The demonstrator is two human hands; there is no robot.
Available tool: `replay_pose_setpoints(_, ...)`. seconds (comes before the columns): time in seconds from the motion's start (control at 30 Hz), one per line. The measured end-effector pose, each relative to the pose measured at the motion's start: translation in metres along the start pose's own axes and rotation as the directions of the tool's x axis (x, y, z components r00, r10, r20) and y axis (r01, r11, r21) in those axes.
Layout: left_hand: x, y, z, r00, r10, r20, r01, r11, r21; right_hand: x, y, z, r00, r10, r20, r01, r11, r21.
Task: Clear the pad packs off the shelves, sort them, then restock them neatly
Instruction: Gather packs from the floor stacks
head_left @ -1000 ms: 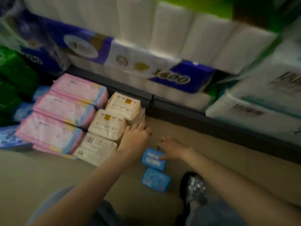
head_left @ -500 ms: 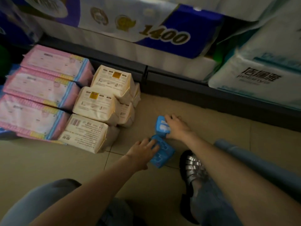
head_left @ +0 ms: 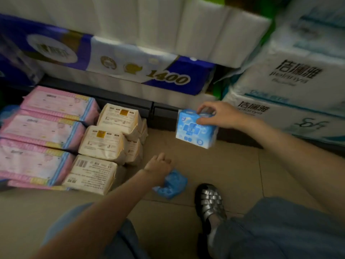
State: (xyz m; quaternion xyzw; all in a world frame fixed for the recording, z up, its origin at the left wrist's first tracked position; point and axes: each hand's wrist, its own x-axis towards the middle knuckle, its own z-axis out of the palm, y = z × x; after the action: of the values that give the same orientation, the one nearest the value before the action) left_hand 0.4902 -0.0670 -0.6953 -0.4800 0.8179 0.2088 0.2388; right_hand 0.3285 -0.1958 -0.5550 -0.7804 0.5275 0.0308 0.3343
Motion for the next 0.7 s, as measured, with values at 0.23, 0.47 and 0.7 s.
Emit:
replay_pose_setpoints(0.23,-0.115,-0.067,-0.196,0.914,0.094,-0.394,-0.327,0.746,-0.581,-0.057,-0.118,-0.145,0.923,-0.301,-0.239,0.297,0.953,-0.054)
replay_pose_setpoints(0.47,-0.242,-0.104,-0.312,0.612,-0.131,-0.780,-0.646,0.486,-0.589,-0.115,-0.198,-0.259,0.682,-0.477,-0.554,0.621,0.778,0.095)
replay_pose_setpoints(0.7,-0.293,-0.110,-0.381,0.361,-0.231,-0.904,-0.655,0.627,-0.422,-0.102,-0.242,-0.324,0.591,-0.509,-0.625,0.579,0.808,-0.109)
